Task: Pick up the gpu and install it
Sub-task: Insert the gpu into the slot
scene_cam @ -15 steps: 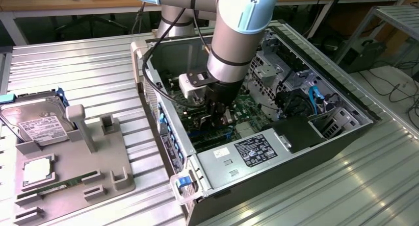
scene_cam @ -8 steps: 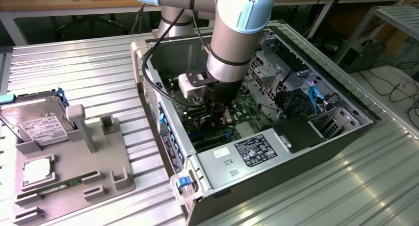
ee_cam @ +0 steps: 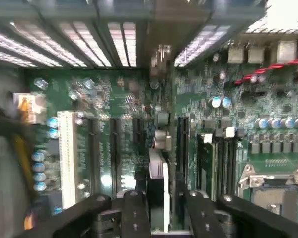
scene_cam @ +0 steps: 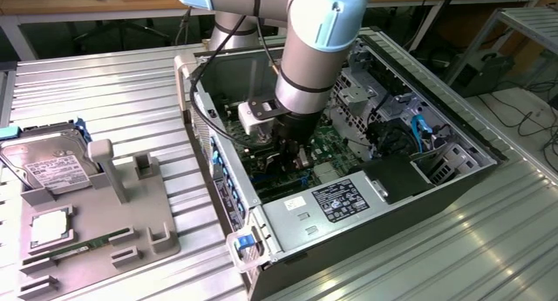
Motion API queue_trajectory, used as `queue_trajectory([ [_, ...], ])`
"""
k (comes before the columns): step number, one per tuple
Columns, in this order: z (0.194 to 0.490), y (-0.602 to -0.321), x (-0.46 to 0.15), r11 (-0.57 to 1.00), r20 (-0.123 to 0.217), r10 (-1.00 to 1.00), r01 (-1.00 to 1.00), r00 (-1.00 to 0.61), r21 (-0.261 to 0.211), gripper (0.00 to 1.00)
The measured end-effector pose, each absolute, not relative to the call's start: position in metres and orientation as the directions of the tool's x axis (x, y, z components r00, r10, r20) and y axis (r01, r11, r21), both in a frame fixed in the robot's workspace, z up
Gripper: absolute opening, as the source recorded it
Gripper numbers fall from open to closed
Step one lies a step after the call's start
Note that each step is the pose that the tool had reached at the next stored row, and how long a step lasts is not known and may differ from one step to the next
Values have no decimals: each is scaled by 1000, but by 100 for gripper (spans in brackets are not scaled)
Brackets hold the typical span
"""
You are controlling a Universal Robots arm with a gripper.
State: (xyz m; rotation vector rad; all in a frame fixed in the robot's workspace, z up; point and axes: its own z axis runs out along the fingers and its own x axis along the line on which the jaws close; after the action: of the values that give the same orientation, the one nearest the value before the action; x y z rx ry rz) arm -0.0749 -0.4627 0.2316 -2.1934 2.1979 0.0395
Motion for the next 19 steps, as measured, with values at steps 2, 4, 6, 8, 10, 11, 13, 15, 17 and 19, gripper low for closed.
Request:
queue_trajectory([
  [2,239,-463,-75,2,-43,-999,-1000,-2,-9,34],
  [4,252,-463,-75,2,-43,-999,-1000,-2,-11,34],
  [6,262,-463,-75,2,-42,-999,-1000,-2,-11,34],
  [8,271,-463,-75,2,-40,-999,-1000,-2,-12,34],
  [10,280,-463,-75,2,-38,-999,-1000,-2,-12,34],
  [11,284,-463,-75,2,-38,-999,-1000,-2,-12,34],
  [13,286,-463,-75,2,-38,-999,-1000,-2,-13,34],
  [15,286,-463,-75,2,-38,-999,-1000,-2,-13,26],
  [17,286,-463,-75,2,-38,-999,-1000,-2,-13,20],
  [19,286,-463,-75,2,-38,-999,-1000,-2,-13,14],
])
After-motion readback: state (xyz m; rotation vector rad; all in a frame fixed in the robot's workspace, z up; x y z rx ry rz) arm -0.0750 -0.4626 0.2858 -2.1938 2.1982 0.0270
